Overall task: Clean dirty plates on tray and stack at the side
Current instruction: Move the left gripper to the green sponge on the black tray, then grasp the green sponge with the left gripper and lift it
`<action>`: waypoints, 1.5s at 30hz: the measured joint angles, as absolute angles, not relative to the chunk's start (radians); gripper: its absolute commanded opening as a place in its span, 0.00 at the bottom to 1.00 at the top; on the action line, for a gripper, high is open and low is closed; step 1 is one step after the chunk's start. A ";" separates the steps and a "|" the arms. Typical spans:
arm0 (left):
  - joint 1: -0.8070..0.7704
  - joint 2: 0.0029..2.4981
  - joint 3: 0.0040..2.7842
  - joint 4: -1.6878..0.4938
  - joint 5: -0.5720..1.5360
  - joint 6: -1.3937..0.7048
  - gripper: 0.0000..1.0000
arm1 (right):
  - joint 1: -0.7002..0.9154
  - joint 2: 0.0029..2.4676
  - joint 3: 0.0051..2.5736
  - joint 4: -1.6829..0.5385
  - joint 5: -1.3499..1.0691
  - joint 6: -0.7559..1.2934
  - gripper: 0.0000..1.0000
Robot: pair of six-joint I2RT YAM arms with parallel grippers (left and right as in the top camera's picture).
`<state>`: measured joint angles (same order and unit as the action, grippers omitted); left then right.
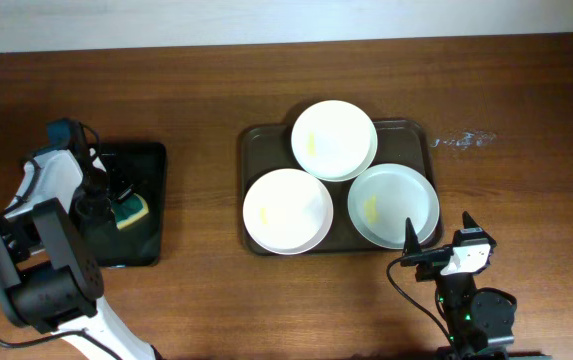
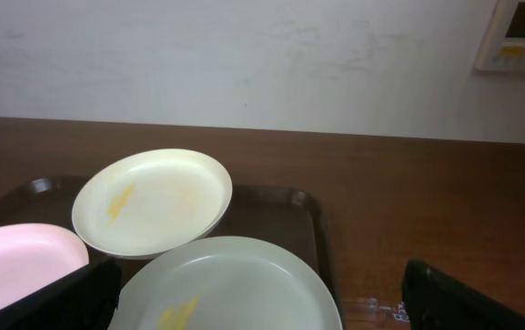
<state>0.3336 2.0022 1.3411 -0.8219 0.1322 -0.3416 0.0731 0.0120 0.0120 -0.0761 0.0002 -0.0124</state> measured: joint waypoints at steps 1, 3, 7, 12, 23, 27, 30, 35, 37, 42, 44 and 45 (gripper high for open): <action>0.334 2.002 1.341 -0.822 0.132 -0.342 0.99 | 0.073 0.012 0.012 -0.076 0.000 -0.013 0.98; 0.334 2.002 1.341 -0.822 0.132 -0.342 0.99 | 0.073 0.012 0.012 -0.076 0.000 -0.013 0.98; 0.334 2.002 1.341 -0.822 0.132 -0.342 0.99 | 0.073 0.012 0.012 -0.076 0.000 -0.012 0.99; 0.334 2.002 1.341 -0.822 0.133 -0.342 1.00 | 0.073 0.012 0.012 -0.076 0.000 -0.013 0.98; 0.334 2.002 1.341 -0.823 0.135 -0.342 0.99 | 0.073 0.012 0.012 -0.076 0.001 -0.013 0.98; 0.334 2.002 1.341 -0.823 0.135 -0.342 0.99 | 0.073 0.012 0.012 -0.076 0.000 -0.012 0.98; 0.334 2.002 1.341 -0.824 0.135 -0.341 0.92 | 0.073 0.012 0.012 -0.076 0.000 -0.013 0.98; 0.333 2.003 1.343 -0.849 0.165 -0.353 0.24 | 0.073 0.012 0.012 -0.076 0.000 -0.013 0.98; 0.333 2.003 1.343 -0.839 0.169 -0.356 0.00 | 0.073 0.012 0.012 -0.076 0.000 -0.013 0.98; 0.333 2.003 1.349 -0.839 0.170 -0.360 0.00 | 0.073 0.012 0.012 -0.076 0.000 -0.012 0.98; 0.333 2.008 1.391 -0.893 0.171 -0.360 0.99 | 0.073 0.012 0.012 -0.076 0.000 -0.013 0.98; 0.333 2.008 1.422 -0.898 0.174 -0.355 0.99 | 0.073 0.012 0.012 -0.076 0.000 -0.013 0.98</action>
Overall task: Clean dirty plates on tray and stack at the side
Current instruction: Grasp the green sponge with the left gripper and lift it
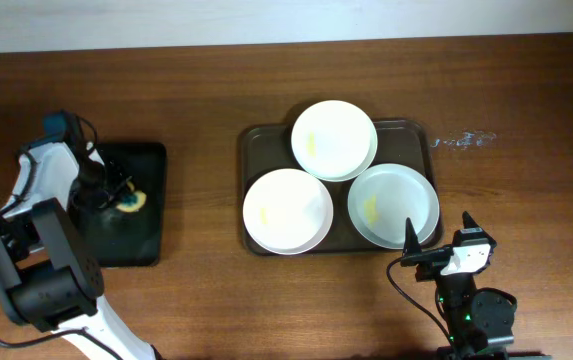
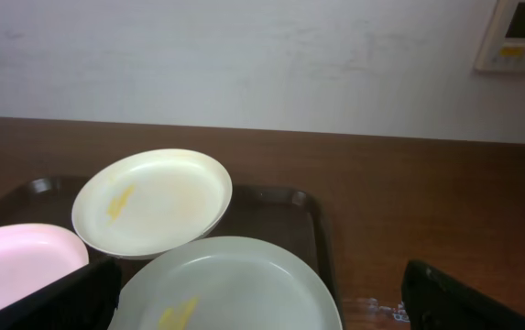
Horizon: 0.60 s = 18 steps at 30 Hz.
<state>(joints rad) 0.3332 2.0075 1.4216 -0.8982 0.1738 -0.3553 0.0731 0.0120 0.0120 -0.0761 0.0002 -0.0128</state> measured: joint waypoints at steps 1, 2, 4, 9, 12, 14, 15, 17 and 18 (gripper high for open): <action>0.333 2.008 1.438 -0.894 0.173 -0.360 0.99 | 0.073 0.012 0.012 -0.076 0.000 -0.013 0.98; 0.333 2.008 1.444 -0.887 0.169 -0.360 0.99 | 0.073 0.012 0.012 -0.076 0.000 -0.013 0.98; 0.333 2.008 1.445 -0.878 0.117 -0.360 0.99 | 0.073 0.012 0.012 -0.076 0.000 -0.012 0.98; 0.333 2.017 1.445 -0.841 0.030 -0.360 0.84 | 0.073 0.012 0.012 -0.076 0.000 -0.012 0.98; 0.333 2.061 1.446 -0.810 0.020 -0.360 0.01 | 0.073 0.012 0.012 -0.076 0.000 -0.014 0.98; 0.333 2.086 1.448 -0.775 0.012 -0.360 0.00 | 0.073 0.012 0.012 -0.076 0.000 -0.013 0.99; 0.333 2.088 1.449 -0.765 0.010 -0.360 0.23 | 0.073 0.012 0.012 -0.076 0.000 -0.013 0.98; 0.332 2.088 1.449 -0.762 0.010 -0.351 0.99 | 0.073 0.012 0.012 -0.076 0.000 -0.013 0.98; 0.332 2.089 1.449 -0.762 0.011 -0.358 0.99 | 0.073 0.012 0.012 -0.076 0.000 -0.013 0.98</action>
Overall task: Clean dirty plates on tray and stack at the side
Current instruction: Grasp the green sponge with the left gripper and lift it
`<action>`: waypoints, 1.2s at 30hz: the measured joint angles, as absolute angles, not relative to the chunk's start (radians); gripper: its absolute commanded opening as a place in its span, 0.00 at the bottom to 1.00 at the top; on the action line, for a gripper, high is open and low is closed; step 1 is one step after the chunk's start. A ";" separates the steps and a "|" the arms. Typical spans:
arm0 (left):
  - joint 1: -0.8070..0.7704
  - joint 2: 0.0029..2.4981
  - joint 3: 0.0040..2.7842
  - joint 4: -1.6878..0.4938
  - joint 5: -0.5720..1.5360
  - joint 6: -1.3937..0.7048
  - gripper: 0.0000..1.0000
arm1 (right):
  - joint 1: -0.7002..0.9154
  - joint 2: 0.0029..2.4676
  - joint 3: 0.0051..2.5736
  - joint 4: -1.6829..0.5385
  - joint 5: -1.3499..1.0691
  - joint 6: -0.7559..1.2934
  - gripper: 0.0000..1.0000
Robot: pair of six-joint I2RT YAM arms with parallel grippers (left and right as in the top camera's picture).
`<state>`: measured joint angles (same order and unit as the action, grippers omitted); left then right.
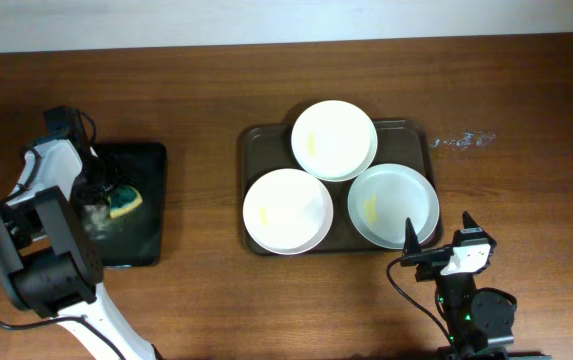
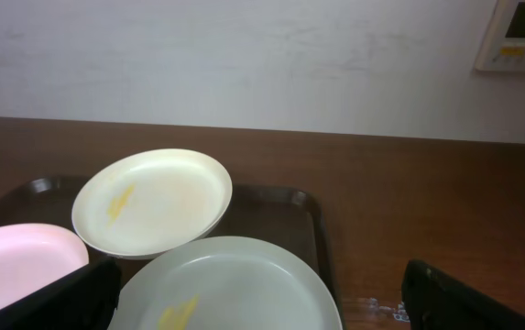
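Three dirty plates with yellow smears lie on the brown tray (image 1: 254, 140): a cream plate (image 1: 334, 140) at the back, a pinkish plate (image 1: 287, 210) front left, a pale plate (image 1: 393, 205) front right. In the right wrist view the cream plate (image 2: 152, 202) and the pale plate (image 2: 230, 284) show ahead. My right gripper (image 1: 438, 230) stands open just in front of the pale plate, with its fingers (image 2: 56, 298) wide apart. Over the black tray (image 1: 141, 245) at the left, my left gripper (image 1: 106, 195) appears shut on the yellow-green sponge (image 1: 125, 202).
A patch of small clear specks (image 1: 463, 139) lies on the wood right of the brown tray. The white wall rises behind the table and carries a control panel (image 2: 523, 35). The left arm's base stands at the front left corner.
The left wrist has shifted slightly over the black tray, and the sponge sits a little nearer the tray's left side. The right gripper and the plates have not moved.
At first the sponge lay flat and rectangular in the black tray beside my left gripper. Then it looked bunched and tilted at the gripper's tip. Now it stays at the gripper in the tray. The right gripper stayed open before the plates throughout.
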<state>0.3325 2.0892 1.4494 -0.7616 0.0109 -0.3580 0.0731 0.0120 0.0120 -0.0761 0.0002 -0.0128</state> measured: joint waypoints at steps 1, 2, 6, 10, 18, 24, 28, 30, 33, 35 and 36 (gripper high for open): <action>0.331 2.089 1.454 -0.767 0.011 -0.359 0.99 | 0.073 0.012 0.012 -0.076 0.001 -0.013 0.98; 0.329 2.089 1.458 -0.780 0.010 -0.359 0.99 | 0.073 0.012 0.012 -0.076 0.000 -0.013 0.98; 0.329 2.089 1.463 -0.878 0.027 -0.357 0.38 | 0.073 0.012 0.012 -0.076 0.000 -0.013 0.98; 0.329 2.091 1.462 -0.902 0.060 -0.358 0.00 | 0.073 0.012 0.012 -0.076 0.000 -0.013 0.98; 0.321 2.091 1.469 -0.818 0.079 -0.361 0.94 | 0.073 0.012 0.012 -0.076 0.000 -0.013 0.98; 0.329 2.097 1.468 -0.802 0.033 -0.360 0.00 | 0.073 0.012 0.012 -0.076 0.000 -0.012 0.98; 0.329 2.099 1.485 -0.884 0.033 -0.360 0.00 | 0.073 0.012 0.012 -0.076 0.000 -0.013 0.98; 0.329 2.103 1.520 -0.957 0.033 -0.360 0.00 | 0.073 0.012 0.012 -0.076 0.000 -0.013 0.98; 0.329 2.085 1.617 -1.045 0.034 -0.360 0.00 | 0.073 0.012 0.012 -0.076 0.000 -0.012 0.98; 0.329 2.036 1.623 -1.066 0.039 -0.360 0.00 | 0.073 0.012 0.012 -0.076 0.000 -0.013 0.98; 0.329 1.996 1.623 -1.076 0.053 -0.360 0.00 | 0.073 0.012 0.012 -0.076 0.000 -0.013 0.98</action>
